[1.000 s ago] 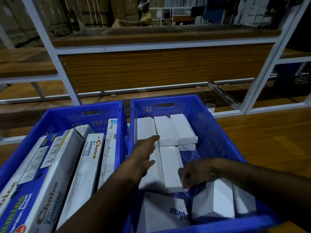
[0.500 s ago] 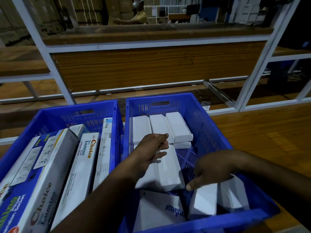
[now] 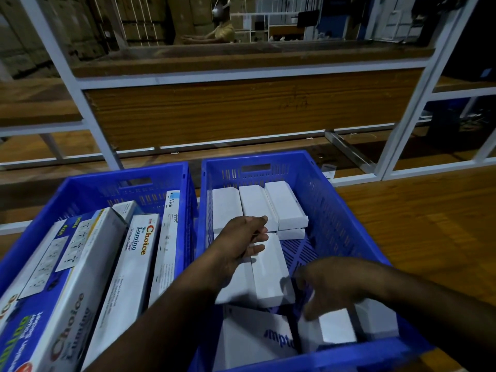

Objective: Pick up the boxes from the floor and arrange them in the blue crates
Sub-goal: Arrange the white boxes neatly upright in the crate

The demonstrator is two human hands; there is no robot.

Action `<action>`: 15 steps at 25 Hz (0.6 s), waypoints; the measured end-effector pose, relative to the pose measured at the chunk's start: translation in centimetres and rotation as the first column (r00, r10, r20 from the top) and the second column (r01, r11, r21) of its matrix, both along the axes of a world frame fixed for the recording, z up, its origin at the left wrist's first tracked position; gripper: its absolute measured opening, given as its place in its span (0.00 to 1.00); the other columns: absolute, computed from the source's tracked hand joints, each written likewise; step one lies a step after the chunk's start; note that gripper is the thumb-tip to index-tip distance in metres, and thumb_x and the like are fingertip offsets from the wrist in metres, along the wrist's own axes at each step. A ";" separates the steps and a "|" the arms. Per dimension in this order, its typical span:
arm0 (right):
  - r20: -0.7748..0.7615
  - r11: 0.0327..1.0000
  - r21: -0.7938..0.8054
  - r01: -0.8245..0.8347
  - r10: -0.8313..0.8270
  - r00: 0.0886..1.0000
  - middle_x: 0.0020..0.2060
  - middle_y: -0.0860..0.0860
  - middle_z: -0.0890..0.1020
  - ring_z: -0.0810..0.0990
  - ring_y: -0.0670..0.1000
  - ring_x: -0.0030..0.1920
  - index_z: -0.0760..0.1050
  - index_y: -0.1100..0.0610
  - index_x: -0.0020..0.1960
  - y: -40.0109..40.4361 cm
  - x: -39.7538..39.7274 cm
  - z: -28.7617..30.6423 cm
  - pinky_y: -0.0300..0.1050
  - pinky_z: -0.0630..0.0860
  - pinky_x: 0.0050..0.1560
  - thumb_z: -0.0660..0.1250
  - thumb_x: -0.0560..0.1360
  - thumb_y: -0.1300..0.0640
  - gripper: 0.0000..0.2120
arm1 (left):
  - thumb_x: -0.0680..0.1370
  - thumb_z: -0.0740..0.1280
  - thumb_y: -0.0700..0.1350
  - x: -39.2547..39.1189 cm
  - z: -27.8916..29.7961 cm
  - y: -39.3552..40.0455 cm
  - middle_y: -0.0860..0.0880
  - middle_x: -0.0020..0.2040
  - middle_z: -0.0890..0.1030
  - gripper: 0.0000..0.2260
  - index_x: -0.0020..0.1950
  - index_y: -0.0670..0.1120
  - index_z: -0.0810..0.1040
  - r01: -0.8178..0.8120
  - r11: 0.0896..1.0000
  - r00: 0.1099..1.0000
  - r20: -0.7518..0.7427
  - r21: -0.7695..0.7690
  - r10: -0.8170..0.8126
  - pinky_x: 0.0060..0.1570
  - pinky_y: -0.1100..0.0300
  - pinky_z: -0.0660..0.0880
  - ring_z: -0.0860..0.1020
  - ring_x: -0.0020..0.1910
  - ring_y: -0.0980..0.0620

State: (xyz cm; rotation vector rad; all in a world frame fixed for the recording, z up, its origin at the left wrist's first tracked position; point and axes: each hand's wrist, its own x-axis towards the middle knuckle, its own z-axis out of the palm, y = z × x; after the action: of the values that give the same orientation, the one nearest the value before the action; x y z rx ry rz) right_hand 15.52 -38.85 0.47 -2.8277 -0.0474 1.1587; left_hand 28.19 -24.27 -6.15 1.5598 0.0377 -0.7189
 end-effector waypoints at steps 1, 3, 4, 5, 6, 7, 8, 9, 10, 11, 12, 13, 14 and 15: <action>0.007 0.999 0.021 0.035 -0.035 0.999 0.58 0.54 0.81 0.82 0.57 0.55 0.76 0.55 0.63 -0.4 0.2 0.2 0.50 0.80 0.49 0.69 0.73 0.43 0.24 | 0.78 0.70 0.55 0.0 0.0 0.0 0.49 0.42 0.84 0.12 0.49 0.46 0.80 0.002 1.000 1.000 -0.005 0.003 -0.002 0.65 0.42 0.76 0.82 0.44 0.49; 0.017 0.994 0.069 0.084 -0.086 0.996 0.55 0.53 0.83 0.83 0.55 0.51 0.79 0.55 0.59 -1.6 0.8 1.4 0.50 0.80 0.46 0.69 0.72 0.44 0.20 | 0.79 0.70 0.55 0.0 0.0 0.0 0.49 0.42 0.84 0.12 0.48 0.46 0.80 0.007 1.000 1.000 -0.006 0.013 -0.007 0.65 0.42 0.76 0.81 0.43 0.49; 0.024 0.990 0.096 0.105 -0.108 0.994 0.52 0.52 0.84 0.83 0.52 0.48 0.80 0.55 0.57 -2.3 1.1 2.3 0.48 0.79 0.45 0.69 0.73 0.46 0.18 | 0.79 0.70 0.55 0.1 0.0 0.0 0.49 0.42 0.84 0.12 0.48 0.46 0.80 0.011 1.000 1.000 -0.004 0.018 -0.011 0.65 0.43 0.76 0.81 0.43 0.50; 0.034 0.983 0.127 0.133 -0.139 0.990 0.50 0.52 0.83 0.81 0.51 0.46 0.80 0.55 0.56 -3.2 1.5 3.3 0.46 0.78 0.44 0.69 0.74 0.47 0.16 | 0.78 0.70 0.55 0.1 -0.1 0.0 0.49 0.42 0.84 0.12 0.48 0.47 0.80 0.017 1.000 1.000 -0.004 0.024 -0.016 0.64 0.43 0.77 0.81 0.42 0.50; 0.055 0.972 0.163 0.166 -0.177 0.983 0.51 0.52 0.83 0.80 0.50 0.46 0.80 0.55 0.56 -4.1 1.9 4.4 0.45 0.77 0.45 0.69 0.75 0.48 0.14 | 0.78 0.70 0.55 0.1 -0.2 0.0 0.50 0.42 0.84 0.12 0.48 0.47 0.80 0.019 0.999 1.000 -0.004 0.030 -0.019 0.64 0.43 0.77 0.81 0.42 0.50; 0.091 0.957 0.205 0.205 -0.228 0.969 0.52 0.51 0.83 0.81 0.49 0.48 0.80 0.54 0.56 -4.9 2.2 5.5 0.44 0.78 0.47 0.69 0.75 0.50 0.12 | 0.78 0.70 0.56 0.2 -0.3 0.0 0.50 0.42 0.84 0.12 0.48 0.47 0.80 0.019 0.999 1.000 -0.001 0.032 -0.019 0.64 0.43 0.77 0.81 0.42 0.49; 0.140 0.931 0.264 0.250 -0.294 0.946 0.52 0.50 0.82 0.80 0.49 0.51 0.80 0.53 0.56 -5.8 2.6 6.2 0.43 0.77 0.48 0.70 0.76 0.51 0.11 | 0.78 0.70 0.56 0.2 -0.4 0.0 0.50 0.43 0.83 0.12 0.48 0.47 0.80 0.020 0.999 1.000 0.008 0.030 -0.020 0.64 0.44 0.77 0.80 0.43 0.49; 0.178 0.887 0.347 0.304 -0.380 0.907 0.51 0.49 0.82 0.80 0.48 0.51 0.80 0.53 0.56 -6.5 3.1 6.4 0.41 0.77 0.48 0.70 0.76 0.53 0.10 | 0.77 0.71 0.57 0.4 -0.7 0.0 0.50 0.44 0.82 0.13 0.49 0.48 0.80 0.017 0.999 0.999 0.029 0.029 -0.018 0.64 0.44 0.77 0.80 0.44 0.50; 0.195 0.823 0.442 0.358 -0.477 0.857 0.51 0.49 0.82 0.80 0.48 0.52 0.80 0.54 0.56 -7.0 3.6 6.1 0.41 0.78 0.48 0.70 0.76 0.55 0.10 | 0.76 0.72 0.57 0.4 -0.9 -0.1 0.49 0.46 0.80 0.14 0.50 0.47 0.79 0.009 1.000 0.999 0.043 0.018 -0.010 0.64 0.45 0.77 0.79 0.46 0.50; 0.189 0.747 0.524 0.409 -0.571 0.799 0.51 0.50 0.81 0.80 0.49 0.52 0.80 0.55 0.56 -7.4 4.2 5.4 0.43 0.78 0.49 0.70 0.76 0.56 0.10 | 0.74 0.73 0.57 0.6 -1.1 -0.1 0.49 0.47 0.79 0.16 0.51 0.46 0.79 0.008 1.000 0.998 0.055 0.004 -0.008 0.62 0.48 0.78 0.77 0.47 0.50; 0.168 0.664 0.597 0.450 -0.652 0.739 0.52 0.51 0.81 0.80 0.51 0.53 0.80 0.55 0.56 -7.4 4.6 4.4 0.46 0.79 0.51 0.70 0.76 0.56 0.10 | 0.72 0.73 0.58 0.6 -1.2 -0.1 0.48 0.47 0.78 0.19 0.52 0.44 0.78 0.021 1.000 0.998 0.057 0.005 -0.021 0.57 0.52 0.78 0.76 0.46 0.50; 0.137 0.586 0.656 0.476 -0.712 0.689 0.53 0.52 0.82 0.80 0.52 0.53 0.79 0.56 0.56 -7.3 5.1 3.3 0.48 0.79 0.54 0.70 0.76 0.57 0.10 | 0.71 0.73 0.59 0.6 -1.2 -0.1 0.48 0.46 0.78 0.21 0.52 0.44 0.77 0.045 0.999 0.998 0.044 0.017 -0.045 0.49 0.55 0.76 0.76 0.44 0.50; 0.100 0.509 0.711 0.486 -0.756 0.647 0.53 0.53 0.82 0.81 0.53 0.53 0.79 0.57 0.57 -6.9 5.4 2.2 0.50 0.80 0.55 0.70 0.76 0.58 0.10 | 0.70 0.74 0.60 0.5 -1.2 0.0 0.47 0.46 0.79 0.24 0.56 0.44 0.77 0.067 0.997 0.998 0.014 0.025 -0.067 0.43 0.56 0.75 0.77 0.42 0.50; 0.063 0.440 0.753 0.490 -0.789 0.611 0.53 0.55 0.83 0.81 0.54 0.53 0.79 0.58 0.57 -6.4 5.7 1.3 0.51 0.80 0.55 0.70 0.76 0.58 0.10 | 0.68 0.75 0.61 0.5 -1.3 0.2 0.48 0.48 0.80 0.31 0.63 0.43 0.76 0.067 0.997 0.998 -0.017 0.026 -0.067 0.39 0.57 0.75 0.79 0.44 0.50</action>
State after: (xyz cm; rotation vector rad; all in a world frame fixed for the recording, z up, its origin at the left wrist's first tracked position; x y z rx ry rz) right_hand 21.26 -45.26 1.75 -1.9974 0.4852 0.2336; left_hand 28.65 -24.08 -7.41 1.5865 0.0067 -0.7864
